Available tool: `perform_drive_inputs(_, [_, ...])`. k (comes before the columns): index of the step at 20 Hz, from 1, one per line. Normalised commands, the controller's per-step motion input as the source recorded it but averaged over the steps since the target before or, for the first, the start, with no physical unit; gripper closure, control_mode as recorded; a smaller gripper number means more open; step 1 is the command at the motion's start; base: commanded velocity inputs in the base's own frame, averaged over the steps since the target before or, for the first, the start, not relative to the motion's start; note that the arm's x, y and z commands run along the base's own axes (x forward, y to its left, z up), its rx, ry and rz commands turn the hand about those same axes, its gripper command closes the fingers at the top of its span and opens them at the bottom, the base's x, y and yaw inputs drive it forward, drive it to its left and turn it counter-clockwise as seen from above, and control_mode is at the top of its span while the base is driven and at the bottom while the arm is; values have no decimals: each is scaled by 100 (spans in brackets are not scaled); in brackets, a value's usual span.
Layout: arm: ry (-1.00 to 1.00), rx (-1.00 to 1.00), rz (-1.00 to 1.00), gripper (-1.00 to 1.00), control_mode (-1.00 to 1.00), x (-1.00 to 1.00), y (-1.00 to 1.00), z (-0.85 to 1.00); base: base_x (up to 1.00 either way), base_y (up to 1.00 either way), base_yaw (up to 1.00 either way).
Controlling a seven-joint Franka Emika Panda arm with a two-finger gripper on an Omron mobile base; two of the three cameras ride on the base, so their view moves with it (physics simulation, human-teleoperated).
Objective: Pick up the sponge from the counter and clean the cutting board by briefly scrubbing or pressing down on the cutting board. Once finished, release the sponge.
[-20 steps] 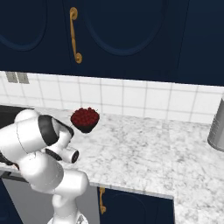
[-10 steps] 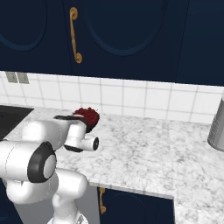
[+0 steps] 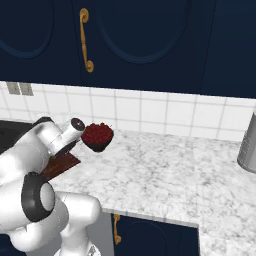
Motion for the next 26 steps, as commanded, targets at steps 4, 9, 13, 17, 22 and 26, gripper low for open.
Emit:
perform_drive_inputs(4, [-14, -58, 1, 100, -100, -63, 100, -33, 0, 0, 0])
perform_drive_inputs(9, [32, -66, 6, 100, -100, -30, 99, 6, 0, 0, 0])
perform_drive_inputs(13, [58, -77, 19, 100, -100, 28, 64, 29, 0, 0, 0])
perform_drive_inputs(17, [66, -73, 13, 100, -100, 67, 22, -1, 0, 0, 0])
perform_drive_inputs(22, [39, -68, 0, 100, -100, 6, 3, -97, 0, 0, 0])
perform_drive_inputs(26, [-28, -21, -13, 100, -100, -51, -36, -100, 0, 0, 0])
